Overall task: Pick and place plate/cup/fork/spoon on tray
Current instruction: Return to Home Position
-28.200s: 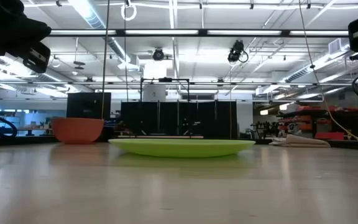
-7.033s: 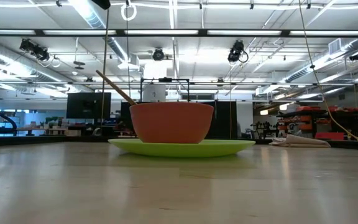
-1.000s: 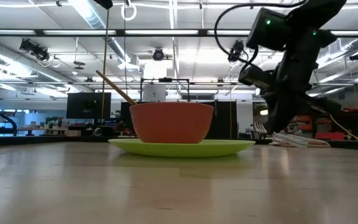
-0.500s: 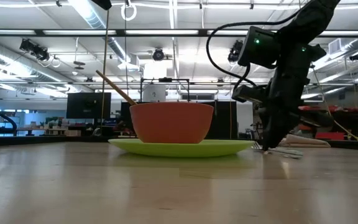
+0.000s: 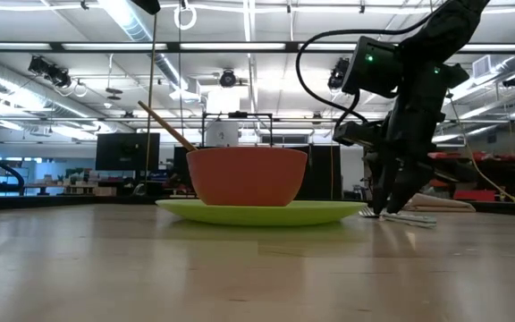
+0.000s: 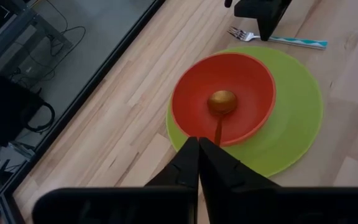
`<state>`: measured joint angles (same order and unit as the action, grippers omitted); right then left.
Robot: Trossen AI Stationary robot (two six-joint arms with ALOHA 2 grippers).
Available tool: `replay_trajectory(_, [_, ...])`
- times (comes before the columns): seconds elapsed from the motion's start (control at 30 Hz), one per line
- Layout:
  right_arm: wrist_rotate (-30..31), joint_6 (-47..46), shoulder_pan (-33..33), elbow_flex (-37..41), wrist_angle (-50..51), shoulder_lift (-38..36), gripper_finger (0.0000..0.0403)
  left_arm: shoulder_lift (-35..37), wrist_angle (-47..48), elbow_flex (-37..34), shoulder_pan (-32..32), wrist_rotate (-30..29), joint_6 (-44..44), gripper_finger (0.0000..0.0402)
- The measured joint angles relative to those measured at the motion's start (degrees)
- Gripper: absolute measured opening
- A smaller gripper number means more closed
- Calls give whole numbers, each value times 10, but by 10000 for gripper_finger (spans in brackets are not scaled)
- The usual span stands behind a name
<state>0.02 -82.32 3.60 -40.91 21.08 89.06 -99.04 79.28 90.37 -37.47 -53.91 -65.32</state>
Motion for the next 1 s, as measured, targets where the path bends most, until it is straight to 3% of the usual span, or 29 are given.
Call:
replay_trajectory(0.2, [-5,49,5,0,2,-19,88,0,0,0,0,1,-8,8])
replay_trajectory(0.37, [-2,125,4,0,6,-65,62,0,0,0,-6,4,-12,14])
replay_trajectory(0.53, [32,190,-5,0,6,-137,8,1,1,0,-17,7,-15,18])
replay_trajectory(0.8, [47,330,-36,0,4,-263,6,41,11,0,-26,-6,-13,12])
replay_trajectory(1.0, [41,448,-67,0,-1,-350,8,96,11,0,-26,-51,27,6])
